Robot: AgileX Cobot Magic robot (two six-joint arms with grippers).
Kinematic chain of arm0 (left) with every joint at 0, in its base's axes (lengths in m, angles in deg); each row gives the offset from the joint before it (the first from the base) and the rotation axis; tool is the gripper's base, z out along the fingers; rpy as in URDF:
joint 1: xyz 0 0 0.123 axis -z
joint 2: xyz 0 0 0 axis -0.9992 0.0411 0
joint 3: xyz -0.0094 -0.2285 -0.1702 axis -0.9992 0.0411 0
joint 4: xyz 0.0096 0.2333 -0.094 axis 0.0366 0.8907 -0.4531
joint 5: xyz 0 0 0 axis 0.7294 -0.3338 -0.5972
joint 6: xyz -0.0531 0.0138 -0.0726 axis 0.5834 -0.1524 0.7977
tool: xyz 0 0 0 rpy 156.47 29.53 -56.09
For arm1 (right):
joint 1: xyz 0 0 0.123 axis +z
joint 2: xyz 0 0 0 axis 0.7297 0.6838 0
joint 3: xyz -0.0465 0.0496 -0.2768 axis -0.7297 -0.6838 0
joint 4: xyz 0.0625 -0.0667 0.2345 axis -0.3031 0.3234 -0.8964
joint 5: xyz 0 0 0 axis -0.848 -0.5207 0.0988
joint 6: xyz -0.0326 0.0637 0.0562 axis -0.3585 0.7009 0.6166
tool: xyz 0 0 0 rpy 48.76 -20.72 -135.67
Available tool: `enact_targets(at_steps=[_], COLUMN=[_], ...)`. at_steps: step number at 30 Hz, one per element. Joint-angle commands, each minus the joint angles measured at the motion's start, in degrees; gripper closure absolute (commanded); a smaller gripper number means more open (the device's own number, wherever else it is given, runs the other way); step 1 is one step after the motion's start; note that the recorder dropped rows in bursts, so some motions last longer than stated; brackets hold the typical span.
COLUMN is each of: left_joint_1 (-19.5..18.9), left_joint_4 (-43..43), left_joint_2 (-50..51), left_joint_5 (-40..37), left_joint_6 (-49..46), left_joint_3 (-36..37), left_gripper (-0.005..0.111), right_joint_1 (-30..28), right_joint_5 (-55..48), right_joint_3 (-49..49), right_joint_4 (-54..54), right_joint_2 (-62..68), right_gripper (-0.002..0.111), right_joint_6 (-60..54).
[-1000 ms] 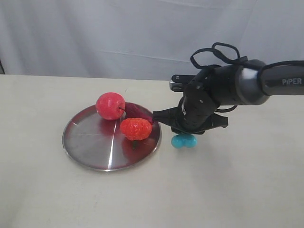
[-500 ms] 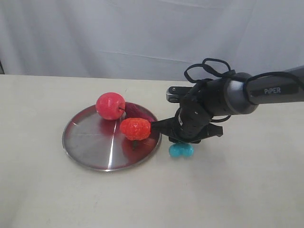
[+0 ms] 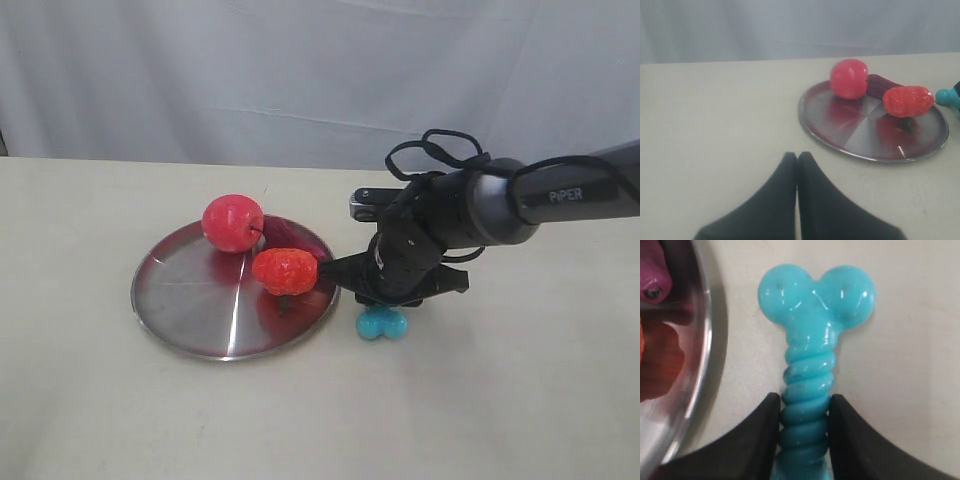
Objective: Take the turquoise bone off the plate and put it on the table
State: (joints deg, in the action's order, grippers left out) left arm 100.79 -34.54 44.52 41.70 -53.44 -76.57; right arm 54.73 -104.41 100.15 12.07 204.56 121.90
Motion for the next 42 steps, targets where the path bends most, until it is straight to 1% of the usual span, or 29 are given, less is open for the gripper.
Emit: enact_targets(at_steps=[1,16,17,19,24,25,27,29,35,42], left_joint_1=[0.2,0.2,0.2,0.2,0.2,0.2,0.2,0.2,0.2,0.2], left_joint_4=[0.0,0.0,0.0,0.0,0.0,0.0,0.0,0.0,0.0,0.0], left_joint_2=[-0.1,-0.1,-0.1,-0.1,-0.1,-0.1,-0.1,-0.1,-0.1,-0.1], left_joint_5=[0.0,0.0,0.0,0.0,0.0,0.0,0.0,0.0,0.0,0.0], left_joint_6=[0.1,0.1,0.1,0.1,0.1,0.1,0.1,0.1,0.1,0.1], left_joint_3=[0.2,0.2,0.2,0.2,0.2,0.2,0.2,0.2,0.2,0.2], left_gripper=[0.107,0.107,0.107,0.107,0.107,0.107,0.107,0.107,0.107,0.107], right_joint_1=[-0.3,-0.3,-0.3,-0.3,-0.3,-0.3,-0.3,-0.3,-0.3,-0.3], right_joint_5=[1.0,1.0,1.0,1.0,1.0,1.0,1.0,0.6,-1.5,-8.4], right_joint_3=[0.0,0.0,0.0,0.0,0.0,0.0,0.0,0.1,0.5,0.5], right_joint_4=[1.0,1.0,1.0,1.0,1.0,1.0,0.9,0.9,0.9,3.9], right_joint_2=[0.2,0.2,0.2,0.1,0.1,0.0,-0.3,-0.7,-3.9,-13.3], right_gripper=[0.109,0.108,0.107,0.098,0.055,0.049,0.042,0.040,0.040,0.040], right_joint_6=[-0.2,-0.2,-0.2,-0.2,-0.2,-0.2,-0.2,-0.1,-0.4,-3.1])
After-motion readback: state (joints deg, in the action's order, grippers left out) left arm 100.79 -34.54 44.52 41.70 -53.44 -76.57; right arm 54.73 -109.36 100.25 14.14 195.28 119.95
